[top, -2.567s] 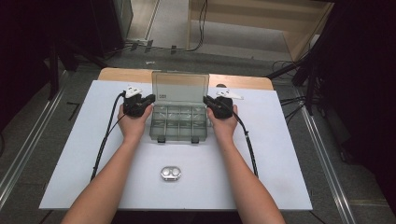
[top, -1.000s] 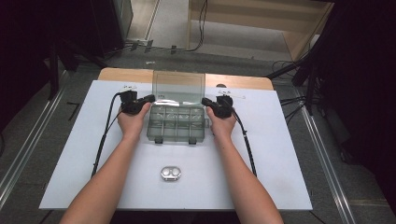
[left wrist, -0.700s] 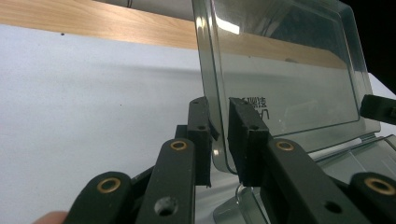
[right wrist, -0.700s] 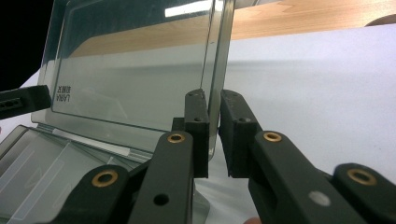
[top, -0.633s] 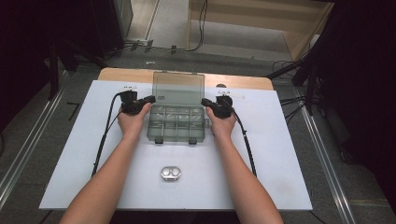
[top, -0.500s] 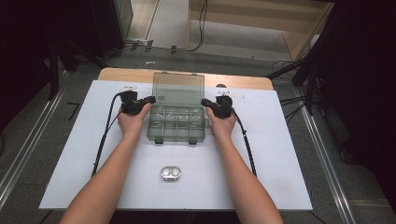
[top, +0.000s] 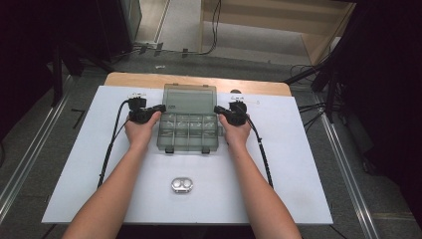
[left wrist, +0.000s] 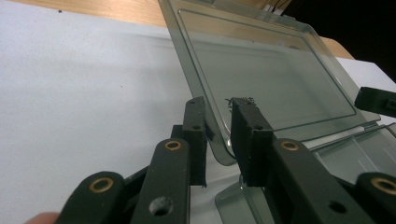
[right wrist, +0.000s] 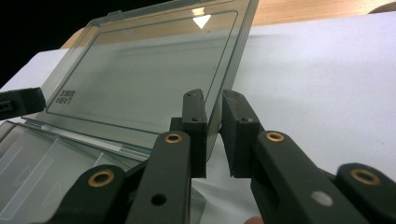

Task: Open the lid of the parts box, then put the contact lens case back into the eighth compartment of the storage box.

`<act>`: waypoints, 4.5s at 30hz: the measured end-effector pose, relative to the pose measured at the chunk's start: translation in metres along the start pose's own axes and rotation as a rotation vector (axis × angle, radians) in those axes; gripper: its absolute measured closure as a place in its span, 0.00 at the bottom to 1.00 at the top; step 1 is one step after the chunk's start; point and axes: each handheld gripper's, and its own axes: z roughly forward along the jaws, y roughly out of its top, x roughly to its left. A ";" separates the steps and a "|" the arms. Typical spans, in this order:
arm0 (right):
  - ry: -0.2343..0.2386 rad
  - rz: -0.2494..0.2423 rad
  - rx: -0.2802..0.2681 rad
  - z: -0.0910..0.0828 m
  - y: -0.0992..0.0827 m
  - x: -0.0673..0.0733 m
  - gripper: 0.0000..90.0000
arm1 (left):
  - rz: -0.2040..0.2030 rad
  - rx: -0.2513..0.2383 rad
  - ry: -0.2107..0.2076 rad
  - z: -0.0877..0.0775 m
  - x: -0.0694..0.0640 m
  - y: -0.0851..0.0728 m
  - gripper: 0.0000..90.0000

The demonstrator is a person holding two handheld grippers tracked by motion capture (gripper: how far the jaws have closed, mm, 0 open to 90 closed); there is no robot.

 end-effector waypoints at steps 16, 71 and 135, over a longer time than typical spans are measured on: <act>-0.013 -0.006 -0.003 -0.003 -0.001 -0.001 0.64 | 0.045 -0.053 -0.014 -0.006 -0.004 -0.002 0.79; 0.181 -0.350 -0.104 -0.111 -0.059 0.037 0.00 | 0.325 -0.181 -0.190 -0.143 -0.035 -0.065 0.00; 0.399 -0.591 0.029 -0.137 -0.082 0.110 0.00 | 0.334 -0.215 -0.111 -0.216 -0.020 -0.125 0.00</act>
